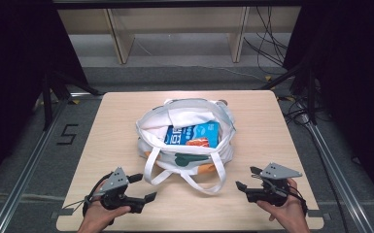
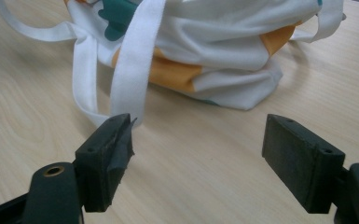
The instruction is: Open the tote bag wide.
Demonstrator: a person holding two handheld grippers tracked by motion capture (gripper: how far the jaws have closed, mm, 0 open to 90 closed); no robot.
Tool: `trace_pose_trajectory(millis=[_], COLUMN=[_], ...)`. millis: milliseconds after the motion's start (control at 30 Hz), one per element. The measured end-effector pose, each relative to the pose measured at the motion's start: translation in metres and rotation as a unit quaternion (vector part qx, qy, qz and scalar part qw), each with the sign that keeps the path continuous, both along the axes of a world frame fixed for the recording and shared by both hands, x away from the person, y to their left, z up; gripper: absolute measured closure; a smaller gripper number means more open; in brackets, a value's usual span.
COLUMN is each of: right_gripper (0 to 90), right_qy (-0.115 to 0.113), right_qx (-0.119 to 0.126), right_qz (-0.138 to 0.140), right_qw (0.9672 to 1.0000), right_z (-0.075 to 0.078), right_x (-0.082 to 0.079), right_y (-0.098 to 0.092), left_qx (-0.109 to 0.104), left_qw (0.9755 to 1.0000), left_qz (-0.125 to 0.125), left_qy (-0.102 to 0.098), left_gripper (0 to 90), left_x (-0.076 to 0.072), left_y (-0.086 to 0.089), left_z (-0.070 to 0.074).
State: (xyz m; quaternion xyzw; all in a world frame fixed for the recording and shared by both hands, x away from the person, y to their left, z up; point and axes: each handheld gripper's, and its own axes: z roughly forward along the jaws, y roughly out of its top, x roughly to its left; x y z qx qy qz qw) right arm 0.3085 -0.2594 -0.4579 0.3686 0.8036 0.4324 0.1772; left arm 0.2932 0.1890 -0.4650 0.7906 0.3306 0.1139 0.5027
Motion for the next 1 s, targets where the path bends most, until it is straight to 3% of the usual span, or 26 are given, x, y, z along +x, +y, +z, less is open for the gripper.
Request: trace_pose_trajectory(millis=[133, 167, 267, 333, 367, 400, 467, 500, 533, 567, 700, 733, 767, 800, 900, 933, 1000], right_gripper=[22.5, 21.8, 21.1, 20.6, 20.6, 20.5, 20.1, 19.9, 19.9, 19.9, 19.8, 19.8, 19.7, 19.7, 19.6, 19.6, 19.7], right_qy=[0.003, -0.003, 0.001, 0.002, 0.000, 0.006, -0.001, 0.018, 0.001, 0.015, 0.009, 0.016, 0.033, 0.014, 0.033, 0.026, 0.024], right_qx=[0.005, 0.005, -0.008, -0.005, -0.007, -0.005, -0.006, 0.000, -0.005, -0.001, -0.006, -0.006, -0.002, -0.008, -0.001, -0.009, -0.011], right_qz=[-0.001, 0.007, 0.006, 0.003, 0.005, 0.005, 0.005, -0.004, 0.005, -0.003, 0.003, 0.004, -0.005, 0.012, 0.005, 0.017, 0.015], right_qw=[1.0000, 1.0000, 0.9999, 1.0000, 1.0000, 1.0000, 1.0000, 0.9998, 1.0000, 0.9999, 0.9999, 0.9998, 0.9994, 0.9998, 0.9994, 0.9995, 0.9995], right_z=[-0.005, -0.007, -0.010, -0.013, -0.014, -0.015, -0.016, -0.016, -0.018, -0.018, -0.024, -0.025, -0.026, -0.028, -0.029, -0.030, -0.030], right_x=[-0.007, -0.008, -0.014, -0.018, -0.019, -0.021, -0.024, -0.028, -0.027, -0.031, -0.035, -0.036, -0.040, -0.037, -0.041, -0.039, -0.039], right_y=[-0.001, -0.002, -0.003, -0.003, -0.004, -0.005, -0.006, -0.006, -0.008, -0.008, -0.011, -0.011, -0.010, -0.012, -0.011, -0.012, -0.012], left_qx=[0.001, 0.002, -0.003, 0.003, 0.018, 0.016, 0.011, 0.014, 0.017, 0.020, 0.031, 0.022, 0.027, 0.037, 0.035, 0.032, 0.031], left_qw=[0.9999, 1.0000, 1.0000, 1.0000, 0.9997, 0.9997, 0.9999, 0.9998, 0.9998, 0.9998, 0.9995, 0.9997, 0.9996, 0.9992, 0.9994, 0.9995, 0.9995], left_qz=[-0.006, 0.004, 0.001, 0.003, -0.001, -0.003, 0.008, 0.008, 0.010, 0.004, 0.003, 0.008, 0.005, -0.001, -0.001, 0.006, 0.007], left_qy=[-0.013, -0.006, -0.006, -0.009, -0.015, -0.019, -0.007, -0.006, -0.005, -0.006, -0.008, -0.001, -0.005, -0.012, -0.009, -0.001, -0.001], left_gripper=[17.4, 17.3, 17.3, 17.3, 17.3, 17.3, 17.3, 17.3, 17.3, 17.3, 17.3, 17.3, 17.3, 17.3, 17.3, 17.3, 17.3], left_x=[-0.003, -0.006, -0.010, -0.012, -0.012, -0.013, -0.016, -0.016, -0.017, -0.017, -0.017, -0.017, -0.017, -0.015, -0.016, -0.017, -0.017], left_y=[0.001, 0.000, -0.001, -0.001, 0.001, 0.001, 0.000, 0.001, 0.001, 0.001, 0.001, 0.000, 0.001, 0.002, 0.001, 0.000, 0.000], left_z=[-0.006, -0.007, -0.012, -0.015, -0.016, -0.017, -0.020, -0.020, -0.021, -0.023, -0.024, -0.024, -0.024, -0.024, -0.025, -0.026, -0.026])
